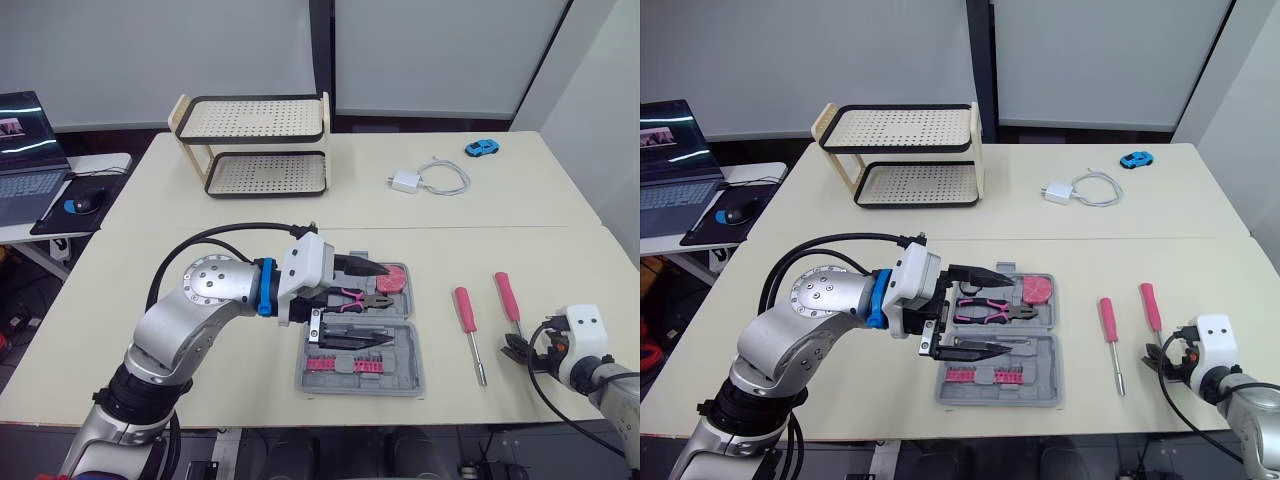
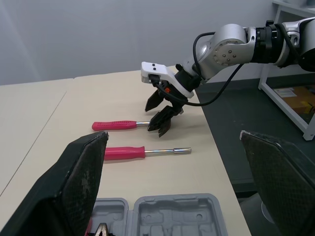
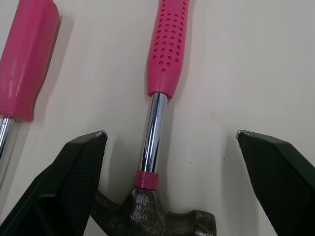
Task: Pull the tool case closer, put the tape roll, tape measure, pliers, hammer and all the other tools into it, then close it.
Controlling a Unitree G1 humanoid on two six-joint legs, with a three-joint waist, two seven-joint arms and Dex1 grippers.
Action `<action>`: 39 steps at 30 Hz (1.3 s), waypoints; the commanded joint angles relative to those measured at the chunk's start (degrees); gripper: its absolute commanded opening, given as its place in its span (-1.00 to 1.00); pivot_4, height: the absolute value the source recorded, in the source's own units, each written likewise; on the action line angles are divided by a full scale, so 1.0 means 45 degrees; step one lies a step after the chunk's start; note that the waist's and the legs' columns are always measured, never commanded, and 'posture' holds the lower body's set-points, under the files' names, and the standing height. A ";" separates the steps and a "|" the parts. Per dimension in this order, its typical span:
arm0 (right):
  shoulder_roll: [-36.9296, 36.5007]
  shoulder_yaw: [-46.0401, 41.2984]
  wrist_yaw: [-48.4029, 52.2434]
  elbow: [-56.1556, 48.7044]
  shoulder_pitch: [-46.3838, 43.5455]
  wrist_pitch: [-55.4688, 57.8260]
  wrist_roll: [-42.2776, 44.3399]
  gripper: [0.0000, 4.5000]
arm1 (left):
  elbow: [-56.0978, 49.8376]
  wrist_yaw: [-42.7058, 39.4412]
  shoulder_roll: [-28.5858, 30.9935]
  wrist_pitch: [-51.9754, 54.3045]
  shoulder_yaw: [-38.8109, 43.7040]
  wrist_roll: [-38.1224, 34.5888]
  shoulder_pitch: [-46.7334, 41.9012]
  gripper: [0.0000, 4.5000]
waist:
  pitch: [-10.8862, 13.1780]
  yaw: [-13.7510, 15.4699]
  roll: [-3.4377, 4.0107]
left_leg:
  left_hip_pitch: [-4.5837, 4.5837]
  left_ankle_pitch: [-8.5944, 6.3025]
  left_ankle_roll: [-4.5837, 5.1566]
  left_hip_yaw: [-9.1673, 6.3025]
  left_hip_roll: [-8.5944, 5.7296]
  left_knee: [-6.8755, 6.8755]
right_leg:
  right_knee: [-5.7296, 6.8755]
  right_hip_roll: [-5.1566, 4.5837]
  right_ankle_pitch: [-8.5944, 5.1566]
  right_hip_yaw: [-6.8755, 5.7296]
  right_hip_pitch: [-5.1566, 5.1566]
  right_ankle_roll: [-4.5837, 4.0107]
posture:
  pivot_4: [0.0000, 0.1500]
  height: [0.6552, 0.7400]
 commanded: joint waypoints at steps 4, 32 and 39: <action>-0.0111 0.0220 0.0111 0.0242 -0.0045 -0.0269 -0.0226 0.43 | -0.0436 0.0040 0.0091 -0.0196 -0.0195 0.0171 0.0012 1.00 | 0.0000 0.0000 0.0000 | 0.0000 0.0000 0.0000 0.0001 0.0000 0.0000 | 0.0000 0.0000 0.0000 0.0001 0.0000 0.0000 | 1.00 1.00; -0.2613 0.0789 0.1662 -0.4025 0.0208 0.0497 -0.0083 -0.92 | 0.0375 -0.0318 0.0988 -0.1345 0.0878 0.0290 0.1686 1.00 | 0.0013 -0.0040 0.0052 | -0.0009 -0.0002 0.0004 0.0004 0.0000 -0.0009 | 0.0003 0.0010 0.0000 0.0006 -0.0021 0.0000 | 1.00 1.00; -0.5484 0.2038 0.3875 -0.6023 -0.0815 0.0797 0.0269 -0.92 | 0.0544 -0.0721 0.2063 -0.1546 0.3212 -0.0587 0.3680 1.00 | 0.0022 -0.0151 0.0040 | -0.0015 -0.0003 0.0005 -0.0003 0.0007 -0.0005 | -0.0004 0.0004 -0.0001 -0.0004 -0.0017 0.0001 | 1.00 1.00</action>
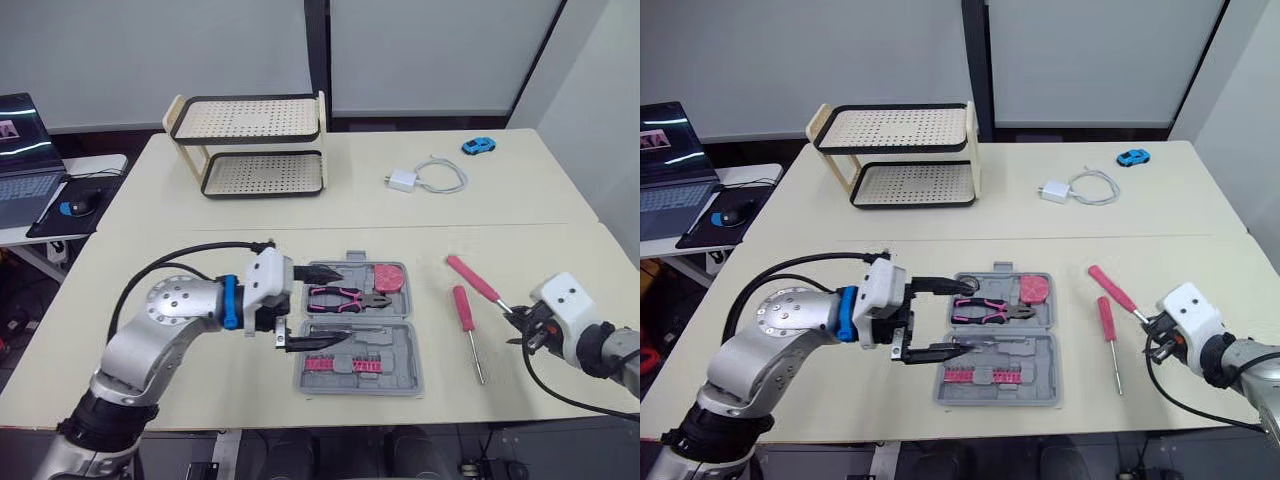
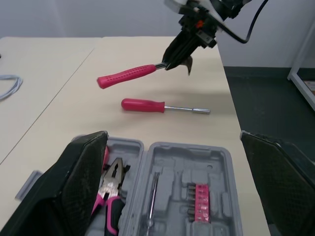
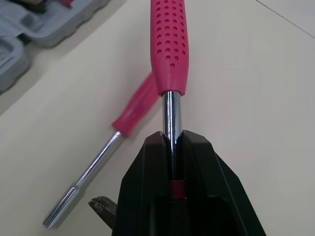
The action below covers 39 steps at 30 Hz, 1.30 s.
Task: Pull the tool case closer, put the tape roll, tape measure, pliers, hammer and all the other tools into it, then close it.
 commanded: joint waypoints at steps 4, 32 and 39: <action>-0.1000 0.1840 0.1397 -0.1887 -0.2958 0.1340 0.1121 -0.92 | -0.0162 -0.0413 0.0687 -0.0700 0.1832 -0.0321 0.1724 1.00 | 0.0004 -0.0141 -0.0006 | -0.0002 0.0000 0.0000 -0.0012 0.0013 -0.0007 | -0.0006 0.0002 0.0000 -0.0016 0.0000 -0.0001 | 1.00 1.00; 0.1687 1.2688 0.1549 -0.2373 -1.1171 0.5667 -0.1432 -0.92 | 0.2546 -0.4564 0.2408 -0.3373 0.2959 0.0054 0.3430 1.00 | 0.0017 -0.0150 -0.0017 | -0.0037 -0.0001 -0.0003 -0.0021 -0.0004 -0.0014 | -0.0015 -0.0022 0.0000 -0.0026 -0.0062 -0.0003 | 1.00 1.00; 0.1987 1.3282 0.1264 -0.1738 -1.1290 0.5431 -0.1976 -0.92 | 0.2402 -0.4815 0.2450 -0.3565 0.2756 0.0177 0.3457 1.00 | 0.0018 -0.0183 -0.0016 | -0.0037 -0.0001 -0.0003 -0.0021 -0.0002 -0.0017 | -0.0008 -0.0020 0.0000 -0.0023 -0.0067 -0.0003 | 1.00 1.00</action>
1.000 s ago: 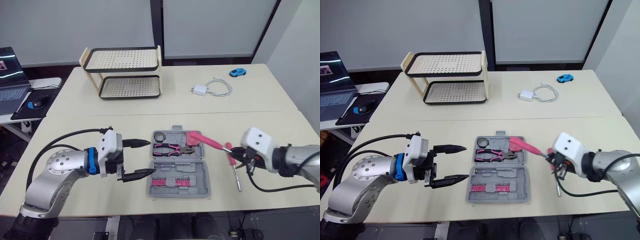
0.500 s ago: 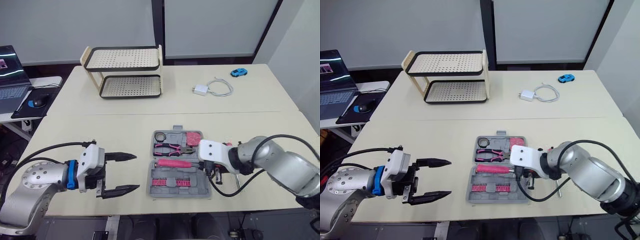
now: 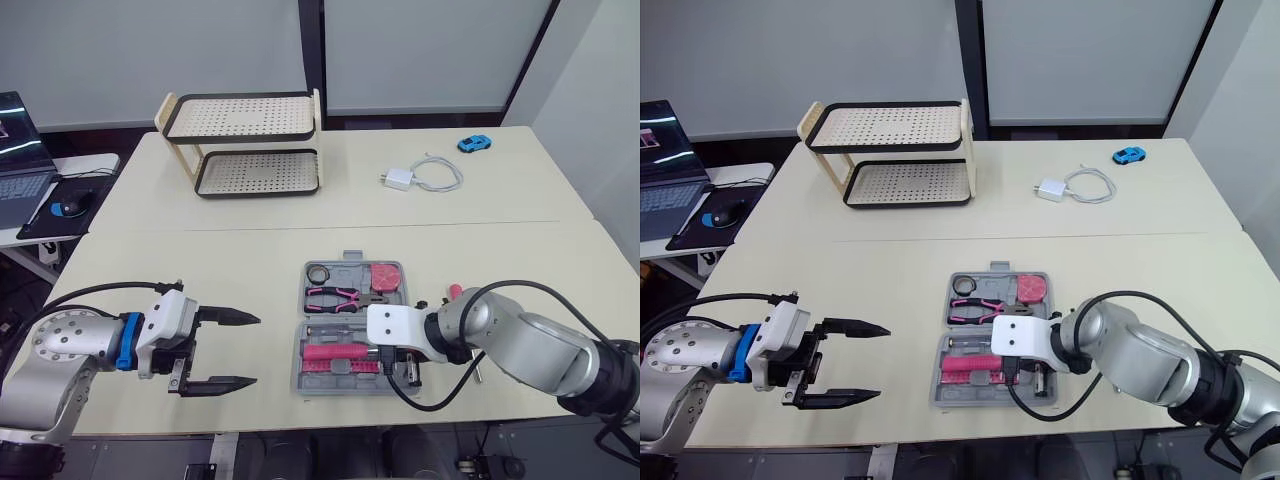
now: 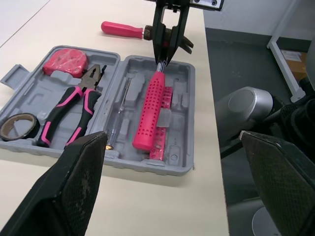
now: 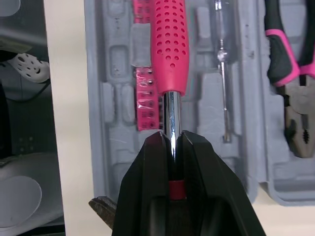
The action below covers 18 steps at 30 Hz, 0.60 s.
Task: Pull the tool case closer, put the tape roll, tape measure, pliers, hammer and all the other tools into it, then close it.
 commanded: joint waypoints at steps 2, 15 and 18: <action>0.0009 0.0079 -0.0048 0.0106 -0.0365 -0.0381 -0.0466 -0.92 | -0.0132 -0.0129 0.0120 -0.0320 0.0006 0.0049 0.0029 1.00 | 0.0000 -0.0002 0.0000 | 0.0001 0.0000 0.0000 0.0000 0.0000 0.0000 | 0.0000 0.0000 0.0000 0.0000 0.0000 0.0000 | 1.00 1.00; 0.0610 0.0453 -0.0146 0.0552 -0.0232 -0.0740 -0.1137 -0.92 | -0.0160 -0.0020 0.0092 -0.0493 -0.0062 0.0210 -0.0019 1.00 | 0.0000 -0.0004 0.0000 | 0.0001 0.0000 0.0000 -0.0002 0.0001 0.0000 | 0.0001 0.0002 0.0000 -0.0001 -0.0003 0.0000 | 1.00 1.00; 0.0688 0.0515 -0.0119 0.0561 -0.0179 -0.0749 -0.1248 -0.92 | -0.0205 -0.0014 0.0086 -0.0447 -0.0062 0.0209 -0.0039 1.00 | 0.0000 -0.0004 0.0000 | 0.0001 0.0000 0.0000 -0.0002 0.0001 0.0000 | 0.0001 0.0002 0.0000 0.0000 -0.0003 0.0000 | 1.00 1.00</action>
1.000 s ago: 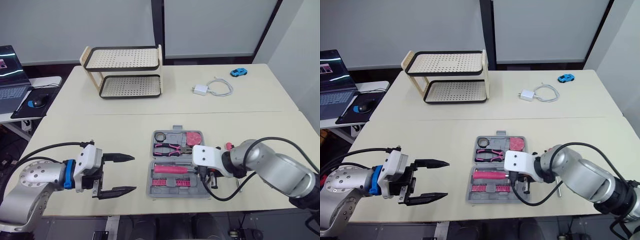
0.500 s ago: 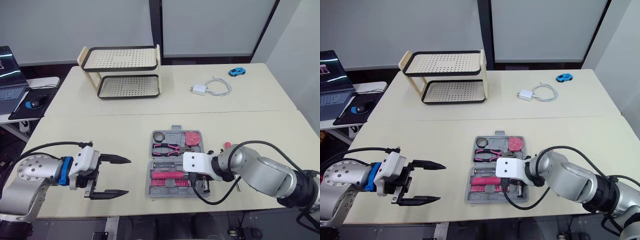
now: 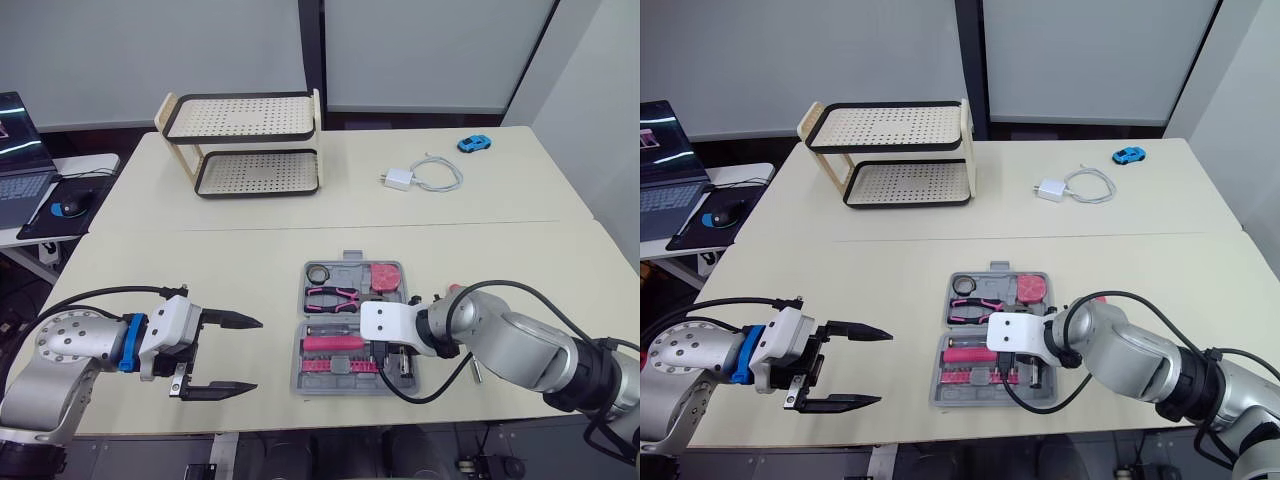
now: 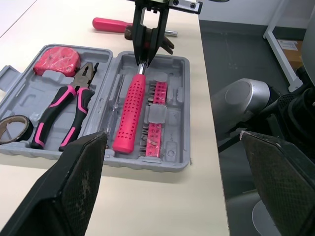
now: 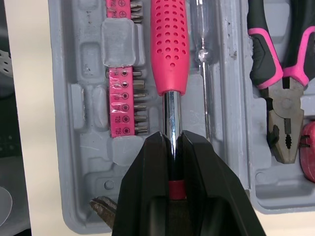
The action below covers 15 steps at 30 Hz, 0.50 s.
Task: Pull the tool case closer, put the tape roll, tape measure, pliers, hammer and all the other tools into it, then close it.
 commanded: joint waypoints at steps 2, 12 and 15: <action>0.0094 -0.0007 -0.0019 -0.0193 -0.0030 -0.0281 -0.0228 -0.92 | -0.0176 0.0038 0.0096 -0.0075 0.0033 -0.0077 -0.0070 1.00 | 0.0000 0.0001 0.0000 | 0.0000 0.0000 0.0000 -0.0001 0.0001 0.0000 | 0.0000 0.0000 0.0000 -0.0001 -0.0001 0.0000 | 1.00 1.00; 0.0270 0.0183 -0.0050 0.0099 -0.0024 -0.0565 -0.0436 -0.92 | -0.0369 0.0126 0.0075 -0.0039 0.0028 -0.0076 0.0058 1.00 | 0.0000 -0.0002 0.0000 | 0.0000 0.0000 0.0000 -0.0002 0.0000 0.0000 | 0.0000 0.0001 0.0000 -0.0001 0.0000 0.0000 | 1.00 1.00; 0.0299 0.0241 -0.0043 0.0200 0.0034 -0.0668 -0.0548 -0.92 | -0.0415 0.0131 0.0113 -0.0028 0.0074 -0.0091 0.0156 1.00 | 0.0000 -0.0001 0.0000 | 0.0000 0.0000 0.0000 0.0000 0.0000 0.0000 | 0.0000 0.0001 0.0000 0.0000 -0.0002 0.0000 | 1.00 1.00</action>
